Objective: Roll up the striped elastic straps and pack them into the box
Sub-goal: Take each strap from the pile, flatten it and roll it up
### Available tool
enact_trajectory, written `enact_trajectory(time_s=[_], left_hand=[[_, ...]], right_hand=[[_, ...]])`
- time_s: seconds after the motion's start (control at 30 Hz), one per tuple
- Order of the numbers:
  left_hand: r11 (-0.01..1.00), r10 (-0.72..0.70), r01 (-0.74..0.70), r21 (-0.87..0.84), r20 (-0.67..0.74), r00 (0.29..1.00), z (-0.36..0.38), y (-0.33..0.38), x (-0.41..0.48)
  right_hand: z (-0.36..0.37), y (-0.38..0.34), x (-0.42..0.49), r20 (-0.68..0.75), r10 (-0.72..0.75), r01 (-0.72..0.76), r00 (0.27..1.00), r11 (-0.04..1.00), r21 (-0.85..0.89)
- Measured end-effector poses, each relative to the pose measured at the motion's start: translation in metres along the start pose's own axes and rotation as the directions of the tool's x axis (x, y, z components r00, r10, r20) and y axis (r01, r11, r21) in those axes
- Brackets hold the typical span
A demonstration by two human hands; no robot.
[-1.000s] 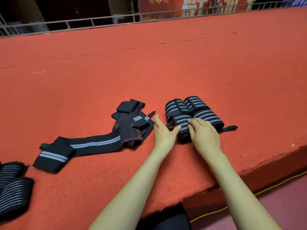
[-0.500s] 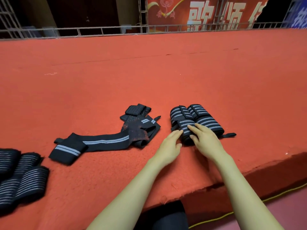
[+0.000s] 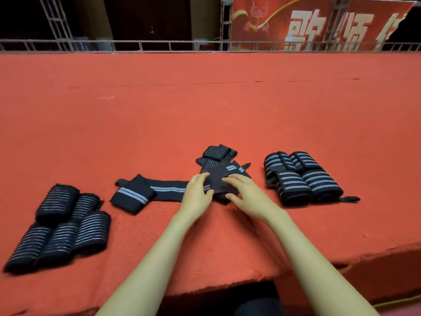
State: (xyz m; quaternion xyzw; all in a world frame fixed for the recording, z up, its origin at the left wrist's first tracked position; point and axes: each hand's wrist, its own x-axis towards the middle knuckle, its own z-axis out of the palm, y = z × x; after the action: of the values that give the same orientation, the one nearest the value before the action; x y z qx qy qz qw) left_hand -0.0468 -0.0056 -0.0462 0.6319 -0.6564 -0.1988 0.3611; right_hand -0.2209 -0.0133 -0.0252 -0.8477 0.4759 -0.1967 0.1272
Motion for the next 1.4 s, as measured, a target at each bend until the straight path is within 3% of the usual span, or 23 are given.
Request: enact_trajectory(time_s=[0.2,0.33,0.43,0.57,0.67,0.77,0.83,0.9,0.97,1.07,1.17,1.4], left_hand=[[0.994,-0.072,0.062,0.091,0.113,0.991,-0.006,-0.034,0.004],[0.995,0.007,-0.023,0.093,0.164,0.986,-0.009,-0.032,0.009],[0.996,0.064,-0.073,0.041,0.187,0.980,-0.013,-0.026,0.008],[0.999,-0.039,0.041,-0.020,0.103,0.994,-0.017,-0.026,0.003],[0.973,-0.182,0.180,-0.146,0.000,0.983,-0.024,-0.024,-0.001],[0.955,-0.215,0.208,-0.210,-0.014,0.976,-0.033,-0.020,-0.005],[0.899,-0.257,0.250,-0.360,0.030,0.966,-0.040,-0.016,-0.009],[0.732,-0.326,0.344,-0.588,0.141,0.935,-0.047,-0.007,-0.018],[0.606,-0.361,0.384,-0.697,0.189,0.913,-0.053,-0.002,-0.026],[0.553,-0.327,0.364,-0.750,0.207,0.922,-0.061,0.003,-0.037],[0.506,-0.283,0.348,-0.789,0.229,0.931,-0.071,0.010,-0.044],[0.383,-0.431,0.250,-0.889,0.067,0.900,-0.085,0.029,-0.043]], right_hand=[[0.024,-0.003,0.030,0.075,0.084,-0.080,0.994,0.995,-0.053],[0.038,-0.002,0.029,-0.047,0.084,-0.081,0.995,0.995,0.065],[0.041,-0.007,0.022,-0.135,0.082,-0.043,0.987,0.962,0.270],[0.041,-0.020,0.018,-0.078,0.131,-0.082,0.988,0.890,0.448],[0.042,-0.023,0.016,0.018,0.144,-0.139,0.989,0.906,0.400],[0.047,-0.023,0.013,0.045,0.109,-0.117,0.993,0.964,0.239],[0.050,-0.021,0.013,0.045,0.062,-0.068,0.997,0.985,0.160],[0.049,-0.023,0.012,0.048,0.055,-0.062,0.997,0.984,0.167],[0.045,-0.028,0.011,0.032,0.094,-0.099,0.995,0.971,0.216],[0.033,-0.043,0.002,-0.019,0.090,-0.076,0.996,0.925,0.371],[0.019,-0.052,-0.008,0.005,0.016,-0.015,1.000,0.772,0.635],[0.000,-0.062,-0.019,0.011,0.101,-0.069,0.995,0.592,0.803]])
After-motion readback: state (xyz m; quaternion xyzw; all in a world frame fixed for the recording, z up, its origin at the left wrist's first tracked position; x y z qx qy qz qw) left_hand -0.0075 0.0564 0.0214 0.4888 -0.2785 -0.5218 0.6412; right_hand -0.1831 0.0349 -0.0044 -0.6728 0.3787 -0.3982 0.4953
